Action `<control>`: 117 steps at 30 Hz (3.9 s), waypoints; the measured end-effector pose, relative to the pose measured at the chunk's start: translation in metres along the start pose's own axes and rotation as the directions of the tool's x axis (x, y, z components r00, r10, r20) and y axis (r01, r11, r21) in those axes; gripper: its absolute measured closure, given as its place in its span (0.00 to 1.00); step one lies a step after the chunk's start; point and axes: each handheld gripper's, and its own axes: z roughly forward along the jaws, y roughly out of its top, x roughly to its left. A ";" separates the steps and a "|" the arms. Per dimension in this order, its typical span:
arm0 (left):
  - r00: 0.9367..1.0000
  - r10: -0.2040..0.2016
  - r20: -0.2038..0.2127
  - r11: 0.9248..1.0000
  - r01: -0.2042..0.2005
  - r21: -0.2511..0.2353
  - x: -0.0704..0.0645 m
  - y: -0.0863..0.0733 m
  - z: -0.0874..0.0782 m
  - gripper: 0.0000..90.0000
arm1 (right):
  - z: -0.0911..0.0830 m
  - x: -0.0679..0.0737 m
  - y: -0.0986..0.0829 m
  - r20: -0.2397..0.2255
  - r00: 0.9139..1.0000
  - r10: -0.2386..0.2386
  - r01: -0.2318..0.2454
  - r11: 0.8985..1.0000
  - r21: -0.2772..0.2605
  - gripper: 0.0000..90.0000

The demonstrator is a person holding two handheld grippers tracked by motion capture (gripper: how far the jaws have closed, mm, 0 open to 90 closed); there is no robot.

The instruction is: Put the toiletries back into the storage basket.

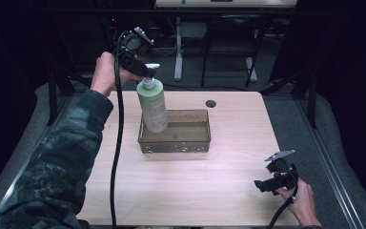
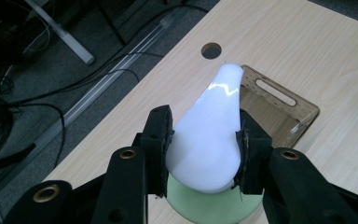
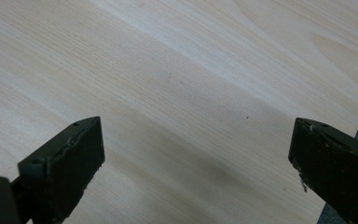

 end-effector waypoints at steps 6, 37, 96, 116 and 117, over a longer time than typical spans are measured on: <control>1.000 -0.005 -0.002 1.000 0.005 -0.006 0.000 -0.003 0.007 0.69 | 0.000 0.000 0.000 -0.001 1.000 0.001 -0.001 1.000 0.000 0.03; 0.999 -0.038 0.002 0.998 0.039 -0.053 0.002 -0.021 0.031 0.69 | -0.001 -0.001 0.000 0.001 1.000 -0.010 0.010 1.000 -0.007 0.03; 0.998 -0.051 0.031 0.998 0.051 -0.023 -0.006 -0.071 0.055 0.69 | -0.002 0.002 0.000 0.001 1.000 -0.006 0.006 1.000 -0.009 0.04; 0.998 -0.052 0.041 0.999 0.052 -0.002 -0.006 -0.074 0.053 0.69 | -0.003 0.001 0.000 0.009 1.000 -0.009 0.009 1.000 -0.012 0.04; 0.998 -0.052 0.044 0.999 0.052 -0.001 -0.006 -0.074 0.053 0.69 | -0.003 0.001 0.000 0.008 1.000 -0.010 0.010 1.000 -0.011 0.04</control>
